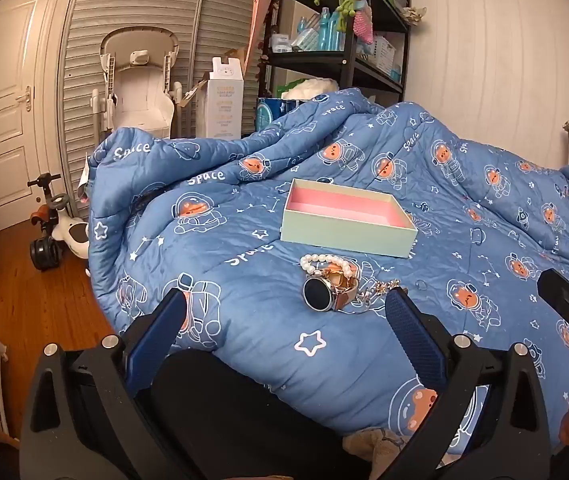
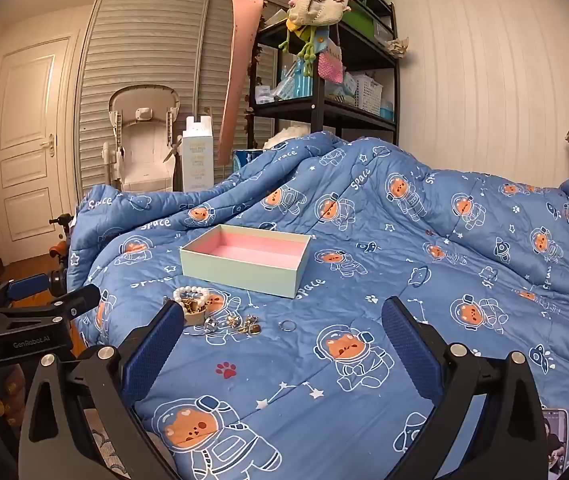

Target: Organize jewelry

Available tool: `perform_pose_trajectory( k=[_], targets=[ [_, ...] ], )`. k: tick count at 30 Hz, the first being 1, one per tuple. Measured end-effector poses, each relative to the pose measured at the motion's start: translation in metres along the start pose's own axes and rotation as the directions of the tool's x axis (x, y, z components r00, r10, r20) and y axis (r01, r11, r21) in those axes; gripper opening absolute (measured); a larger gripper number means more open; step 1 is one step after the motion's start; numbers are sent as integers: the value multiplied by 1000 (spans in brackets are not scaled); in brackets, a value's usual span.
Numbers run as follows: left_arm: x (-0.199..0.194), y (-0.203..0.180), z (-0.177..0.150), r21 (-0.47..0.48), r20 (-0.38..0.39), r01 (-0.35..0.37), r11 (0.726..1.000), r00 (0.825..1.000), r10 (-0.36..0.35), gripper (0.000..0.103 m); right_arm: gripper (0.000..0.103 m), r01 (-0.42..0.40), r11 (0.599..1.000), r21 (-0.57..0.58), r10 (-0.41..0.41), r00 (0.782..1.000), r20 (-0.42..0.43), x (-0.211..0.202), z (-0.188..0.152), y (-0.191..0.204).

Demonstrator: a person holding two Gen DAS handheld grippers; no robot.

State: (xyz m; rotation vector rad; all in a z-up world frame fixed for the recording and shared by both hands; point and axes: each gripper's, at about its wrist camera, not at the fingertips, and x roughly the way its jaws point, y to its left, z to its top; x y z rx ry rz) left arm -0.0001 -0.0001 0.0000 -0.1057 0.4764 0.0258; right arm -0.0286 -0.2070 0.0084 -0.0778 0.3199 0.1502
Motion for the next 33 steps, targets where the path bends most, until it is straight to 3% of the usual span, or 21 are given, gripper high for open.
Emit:
perform_pose_trajectory(
  k=[33],
  targets=[
    [2, -1, -1, 8, -12, 8, 1000, 1000, -8, 98, 97, -1, 1000, 1, 1, 1000, -3, 1, -1, 0]
  ],
)
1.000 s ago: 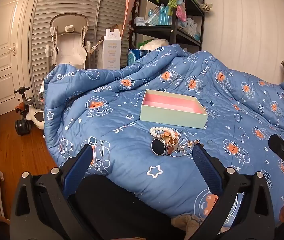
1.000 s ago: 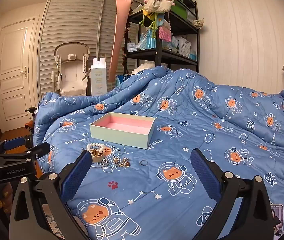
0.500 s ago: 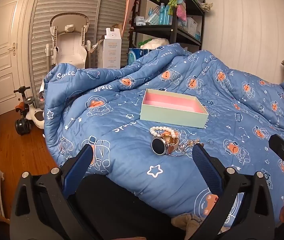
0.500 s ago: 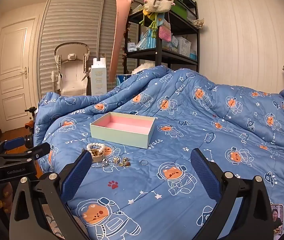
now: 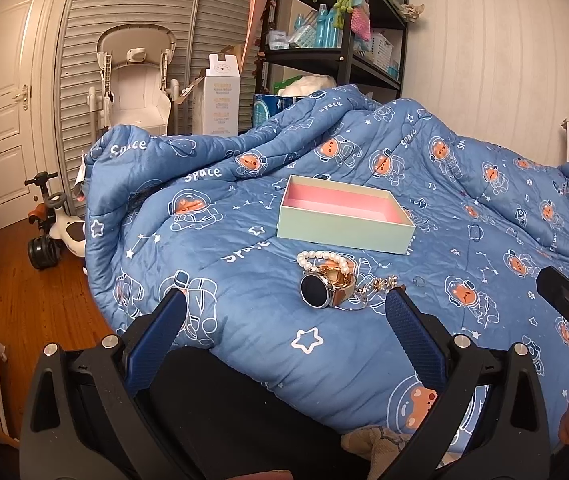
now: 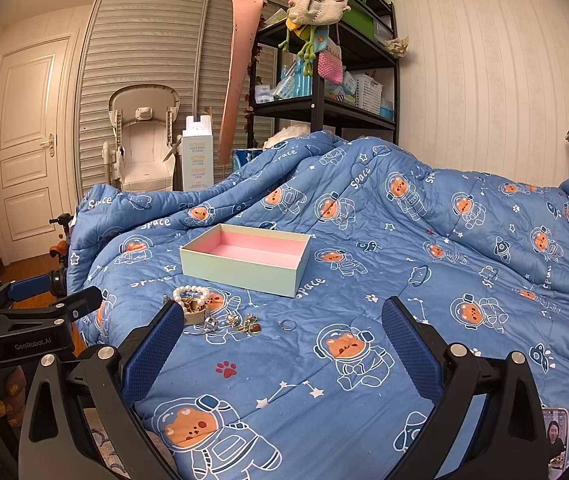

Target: Organize jewelry

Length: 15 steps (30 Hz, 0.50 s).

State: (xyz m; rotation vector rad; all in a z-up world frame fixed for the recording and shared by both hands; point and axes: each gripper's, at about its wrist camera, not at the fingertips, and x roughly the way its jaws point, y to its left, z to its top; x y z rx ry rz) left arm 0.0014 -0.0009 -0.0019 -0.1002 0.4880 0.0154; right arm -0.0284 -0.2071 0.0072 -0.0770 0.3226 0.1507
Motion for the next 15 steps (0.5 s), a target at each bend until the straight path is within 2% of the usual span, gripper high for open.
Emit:
perform_pose_trajectory(
  k=[15],
  targets=[
    [0, -2, 0, 0, -3, 3, 1000, 1000, -3, 98, 97, 0, 1000, 0, 0, 1000, -1, 0, 0, 0]
  ],
)
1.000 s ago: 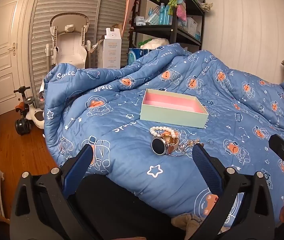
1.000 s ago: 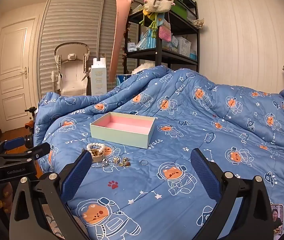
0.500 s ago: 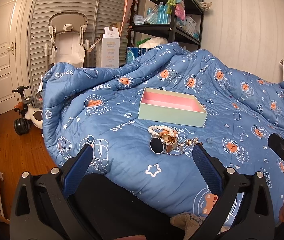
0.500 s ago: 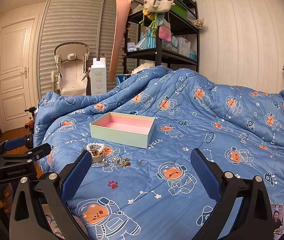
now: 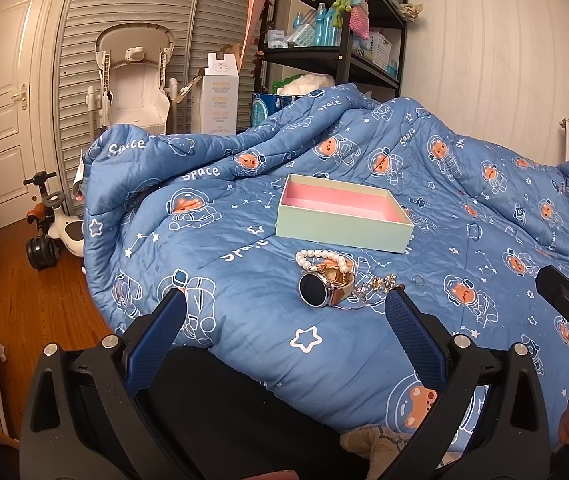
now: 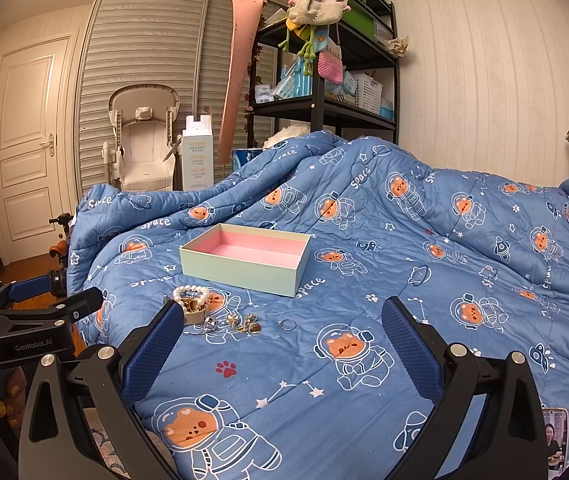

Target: Organize jewelry

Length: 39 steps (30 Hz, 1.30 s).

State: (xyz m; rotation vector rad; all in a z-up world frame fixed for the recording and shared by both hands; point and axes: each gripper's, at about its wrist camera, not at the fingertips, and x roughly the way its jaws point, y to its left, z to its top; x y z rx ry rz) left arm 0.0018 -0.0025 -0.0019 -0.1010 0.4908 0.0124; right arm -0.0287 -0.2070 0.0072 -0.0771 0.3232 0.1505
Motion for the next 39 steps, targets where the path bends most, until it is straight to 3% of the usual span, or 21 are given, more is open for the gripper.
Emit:
perform_pose_trajectory(
  k=[39],
  targets=[
    [1, 0, -1, 1, -1, -1, 1000, 1000, 1, 98, 97, 0, 1000, 0, 0, 1000, -2, 2, 0, 0]
  ],
)
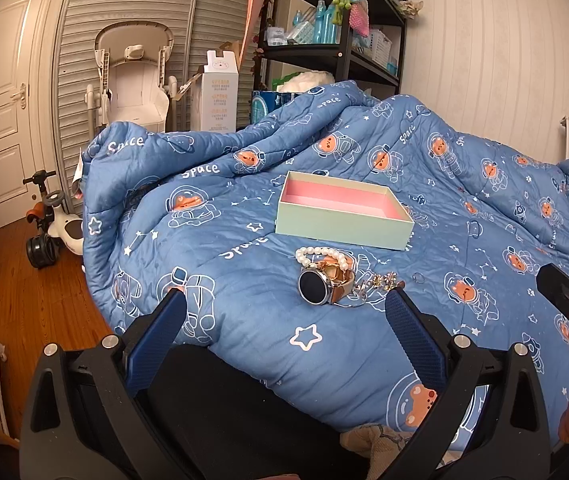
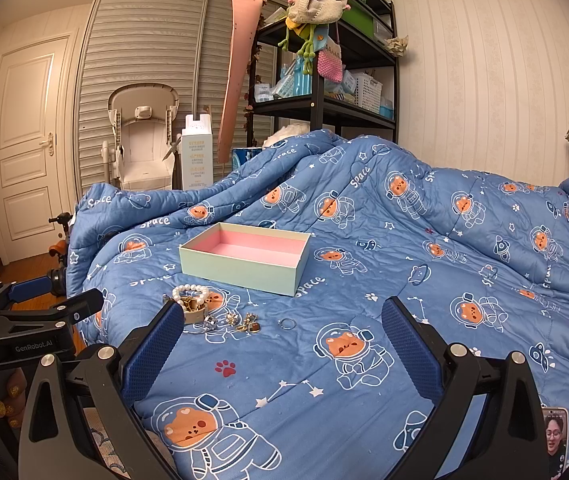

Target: Organize jewelry

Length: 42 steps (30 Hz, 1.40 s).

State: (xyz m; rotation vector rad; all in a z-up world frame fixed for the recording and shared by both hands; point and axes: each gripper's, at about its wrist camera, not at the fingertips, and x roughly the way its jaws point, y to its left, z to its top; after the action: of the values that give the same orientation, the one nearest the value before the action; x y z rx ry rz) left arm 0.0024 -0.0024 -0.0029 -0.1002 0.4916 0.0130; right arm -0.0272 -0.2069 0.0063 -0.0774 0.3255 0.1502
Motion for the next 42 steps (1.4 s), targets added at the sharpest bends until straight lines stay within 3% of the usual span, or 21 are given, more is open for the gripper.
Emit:
perform_pose_trajectory(
  k=[8, 17, 20, 24, 27, 31, 35, 37, 42],
  targets=[
    [1, 0, -1, -1, -3, 2, 1000, 1000, -2, 98, 97, -1, 1000, 0, 1, 1000, 0, 0, 0, 0],
    [8, 0, -6, -4, -48, 52, 999, 997, -52, 98, 97, -12, 1000, 4, 12, 1000, -24, 6, -1, 0],
    [11, -1, -5, 3, -58, 53, 999, 997, -53, 98, 97, -37, 999, 6, 38, 998, -46, 11, -1, 1],
    [19, -2, -1, 32, -66, 80, 996, 995, -78, 98, 97, -134, 991, 2, 133, 984, -118, 28, -2, 2],
    [31, -3, 2, 70, -100, 126, 990, 988, -119, 98, 97, -220, 975, -17, 212, 957, -200, 46, -1, 5],
    [55, -7, 6, 123, -150, 141, 982, 981, -122, 93, 96, -293, 956, -1, 282, 920, -270, 73, 1, 6],
    [82, -6, 6, 151, -200, 161, 975, 971, -129, 82, 81, -363, 930, 61, 363, 876, -317, 112, 12, 9],
    [91, -5, 5, 161, -214, 176, 971, 967, -140, 81, 69, -405, 910, 88, 408, 841, -356, 136, 18, 14],
    [107, -5, 8, 195, -213, 229, 954, 959, -187, 81, 46, -480, 852, 206, 517, 718, -466, 195, 22, 36]
  ],
)
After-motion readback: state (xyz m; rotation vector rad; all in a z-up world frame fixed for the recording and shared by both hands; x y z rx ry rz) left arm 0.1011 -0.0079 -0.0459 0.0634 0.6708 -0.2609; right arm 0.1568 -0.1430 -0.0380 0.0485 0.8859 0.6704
